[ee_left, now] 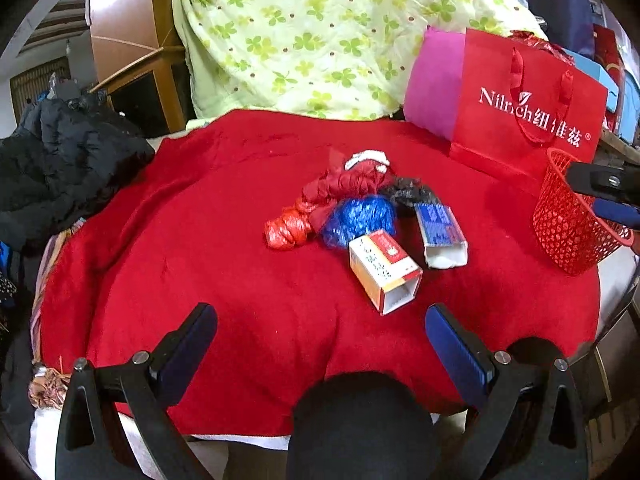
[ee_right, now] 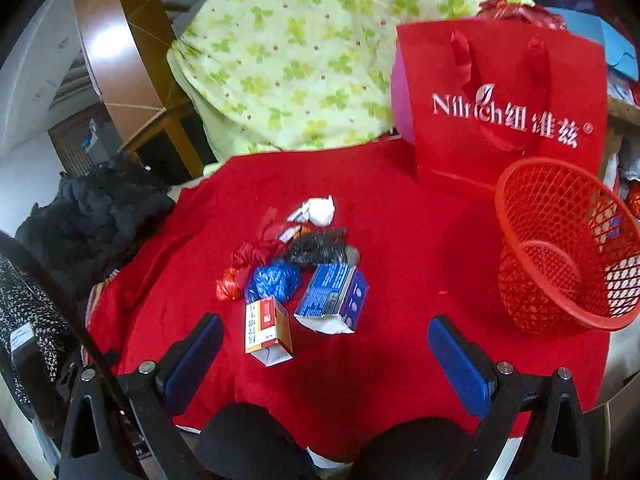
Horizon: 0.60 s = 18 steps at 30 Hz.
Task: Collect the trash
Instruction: 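Reach the right gripper to the blue carton and close on it, then lift the blue carton with the right gripper while the left grasps the medicine box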
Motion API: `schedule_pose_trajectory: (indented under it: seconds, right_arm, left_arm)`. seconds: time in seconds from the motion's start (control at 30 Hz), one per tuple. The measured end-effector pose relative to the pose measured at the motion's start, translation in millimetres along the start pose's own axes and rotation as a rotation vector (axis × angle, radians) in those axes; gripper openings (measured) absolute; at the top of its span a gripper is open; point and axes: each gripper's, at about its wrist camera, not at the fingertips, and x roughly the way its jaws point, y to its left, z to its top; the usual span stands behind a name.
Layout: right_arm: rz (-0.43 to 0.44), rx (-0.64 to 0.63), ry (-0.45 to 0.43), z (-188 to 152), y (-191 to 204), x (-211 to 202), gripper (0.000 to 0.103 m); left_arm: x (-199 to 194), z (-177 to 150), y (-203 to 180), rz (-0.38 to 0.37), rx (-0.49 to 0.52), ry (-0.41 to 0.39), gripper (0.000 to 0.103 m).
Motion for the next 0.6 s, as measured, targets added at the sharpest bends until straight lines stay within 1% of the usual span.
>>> schedule_pose_trajectory:
  seconds: [0.17,0.23,0.4,0.47,0.53,0.6]
  right_arm:
    - [-0.015,-0.001,0.102,7,3,50,0.103]
    - [-0.025,-0.008,0.130,10,5,71,0.102]
    - [-0.040,0.015,0.249,20,8,139,0.092]
    - [-0.042,0.034,0.285,21,10,161,0.084]
    - [-0.053,0.052,0.321,24,11,181,0.083]
    - [-0.118,0.051,0.359,25,12,199,0.082]
  left_arm:
    - [13,-4,9,-0.008,-0.024,0.024,0.103]
    - [19,-6,15,-0.007,-0.037,0.038,0.103]
    - [36,-8,31,-0.007,-0.081,0.072,0.103]
    - [43,-8,36,-0.009,-0.093,0.083,0.103]
    - [50,-7,38,-0.012,-0.101,0.095,0.103]
    - [55,-4,39,-0.016,-0.104,0.101,0.103]
